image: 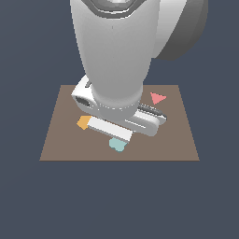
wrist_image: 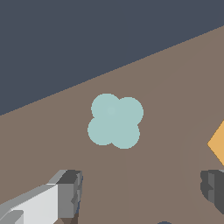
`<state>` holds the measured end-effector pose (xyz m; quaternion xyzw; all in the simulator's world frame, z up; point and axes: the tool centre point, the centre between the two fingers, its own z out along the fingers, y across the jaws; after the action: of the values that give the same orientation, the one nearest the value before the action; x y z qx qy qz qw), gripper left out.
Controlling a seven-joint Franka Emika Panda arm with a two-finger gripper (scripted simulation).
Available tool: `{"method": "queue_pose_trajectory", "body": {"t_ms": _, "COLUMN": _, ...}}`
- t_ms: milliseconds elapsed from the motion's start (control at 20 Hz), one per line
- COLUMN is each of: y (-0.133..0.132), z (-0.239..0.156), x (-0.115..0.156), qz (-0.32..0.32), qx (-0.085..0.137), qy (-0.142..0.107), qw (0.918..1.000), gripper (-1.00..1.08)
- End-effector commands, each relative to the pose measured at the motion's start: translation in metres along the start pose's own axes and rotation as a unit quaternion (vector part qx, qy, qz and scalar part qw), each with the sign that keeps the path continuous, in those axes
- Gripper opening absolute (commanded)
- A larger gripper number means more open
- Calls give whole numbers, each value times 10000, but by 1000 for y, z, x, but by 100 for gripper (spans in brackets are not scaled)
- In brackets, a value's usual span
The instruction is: Insert a designated object into the corresponding slot on a board.
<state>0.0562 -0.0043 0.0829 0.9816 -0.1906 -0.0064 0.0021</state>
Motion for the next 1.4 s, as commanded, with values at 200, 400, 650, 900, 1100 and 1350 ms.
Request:
{"method": "queue_pose_trajectory", "body": {"t_ms": 200, "y": -11, "z": 21, "x": 22, "qz": 528, "qx": 24, "qy": 37, "qw": 9986, "gripper": 100}}
{"method": "queue_pose_trajectory", "body": {"t_ms": 400, "y": -15, "z": 28, "x": 31, "qz": 715, "qx": 32, "qy": 49, "qw": 9974, "gripper": 100}}
{"method": "queue_pose_trajectory", "body": {"t_ms": 650, "y": -17, "z": 32, "x": 37, "qz": 834, "qx": 38, "qy": 56, "qw": 9965, "gripper": 100}}
{"method": "queue_pose_trajectory", "body": {"t_ms": 900, "y": -17, "z": 32, "x": 37, "qz": 839, "qx": 38, "qy": 56, "qw": 9964, "gripper": 100}}
{"method": "queue_pose_trajectory", "body": {"t_ms": 1100, "y": -16, "z": 36, "x": 37, "qz": 839, "qx": 38, "qy": 56, "qw": 9964, "gripper": 100}}
{"method": "queue_pose_trajectory", "body": {"t_ms": 1350, "y": -17, "z": 51, "x": 37, "qz": 839, "qx": 38, "qy": 56, "qw": 9964, "gripper": 100}}
